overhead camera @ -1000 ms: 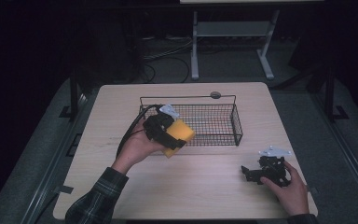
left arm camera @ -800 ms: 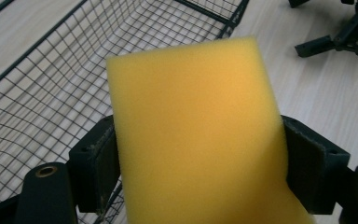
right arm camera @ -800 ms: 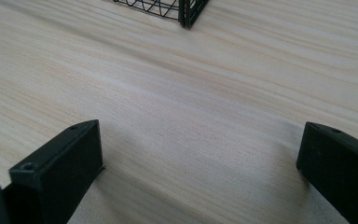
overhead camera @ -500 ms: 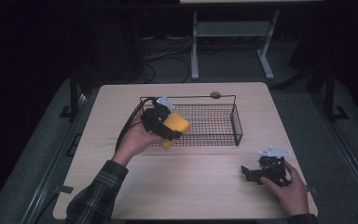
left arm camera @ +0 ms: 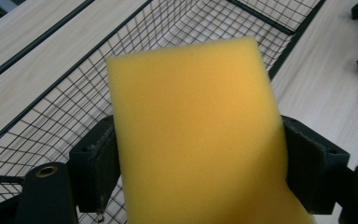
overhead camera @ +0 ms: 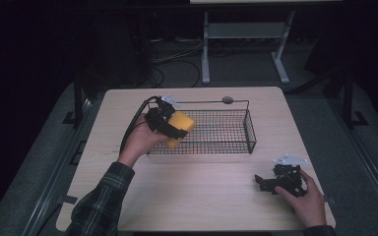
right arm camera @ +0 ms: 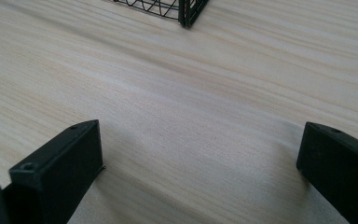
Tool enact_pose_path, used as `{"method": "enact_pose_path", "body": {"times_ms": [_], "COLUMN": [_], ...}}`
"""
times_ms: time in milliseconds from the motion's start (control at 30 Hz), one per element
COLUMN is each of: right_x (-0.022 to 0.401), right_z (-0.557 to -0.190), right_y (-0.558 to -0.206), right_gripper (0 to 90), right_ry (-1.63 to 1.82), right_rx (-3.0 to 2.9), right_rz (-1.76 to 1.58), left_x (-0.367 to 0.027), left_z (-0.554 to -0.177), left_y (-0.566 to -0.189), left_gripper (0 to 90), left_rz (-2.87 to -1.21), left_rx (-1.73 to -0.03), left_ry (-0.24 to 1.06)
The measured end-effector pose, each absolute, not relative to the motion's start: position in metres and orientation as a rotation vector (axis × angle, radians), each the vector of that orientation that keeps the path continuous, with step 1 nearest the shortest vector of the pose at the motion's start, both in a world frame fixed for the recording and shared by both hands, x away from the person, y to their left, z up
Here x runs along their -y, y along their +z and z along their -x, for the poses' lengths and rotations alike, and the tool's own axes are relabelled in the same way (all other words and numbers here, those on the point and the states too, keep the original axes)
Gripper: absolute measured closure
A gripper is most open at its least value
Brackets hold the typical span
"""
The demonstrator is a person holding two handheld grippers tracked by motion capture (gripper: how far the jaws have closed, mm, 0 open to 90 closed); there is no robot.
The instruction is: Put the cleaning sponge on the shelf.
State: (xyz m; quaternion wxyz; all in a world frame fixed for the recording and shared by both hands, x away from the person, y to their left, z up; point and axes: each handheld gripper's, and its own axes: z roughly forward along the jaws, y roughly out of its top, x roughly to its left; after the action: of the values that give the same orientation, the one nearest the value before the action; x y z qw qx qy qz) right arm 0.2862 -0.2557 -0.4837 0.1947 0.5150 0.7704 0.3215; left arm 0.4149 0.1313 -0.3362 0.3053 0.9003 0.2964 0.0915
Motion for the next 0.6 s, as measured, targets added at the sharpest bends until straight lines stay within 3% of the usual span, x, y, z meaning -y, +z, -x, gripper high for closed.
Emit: {"method": "enact_pose_path", "body": {"times_ms": [600], "right_x": [0.256], "right_z": [-0.286], "right_y": [-0.484], "right_gripper": [0.0], "right_ry": [0.901], "right_rx": [-2.160], "right_rz": [-1.441], "left_x": [-0.143], "left_z": [-0.442], "left_y": [-0.344], "left_gripper": [21.3], "left_rz": [-2.355], "left_rx": [-0.888], "left_ry": [0.288]}}
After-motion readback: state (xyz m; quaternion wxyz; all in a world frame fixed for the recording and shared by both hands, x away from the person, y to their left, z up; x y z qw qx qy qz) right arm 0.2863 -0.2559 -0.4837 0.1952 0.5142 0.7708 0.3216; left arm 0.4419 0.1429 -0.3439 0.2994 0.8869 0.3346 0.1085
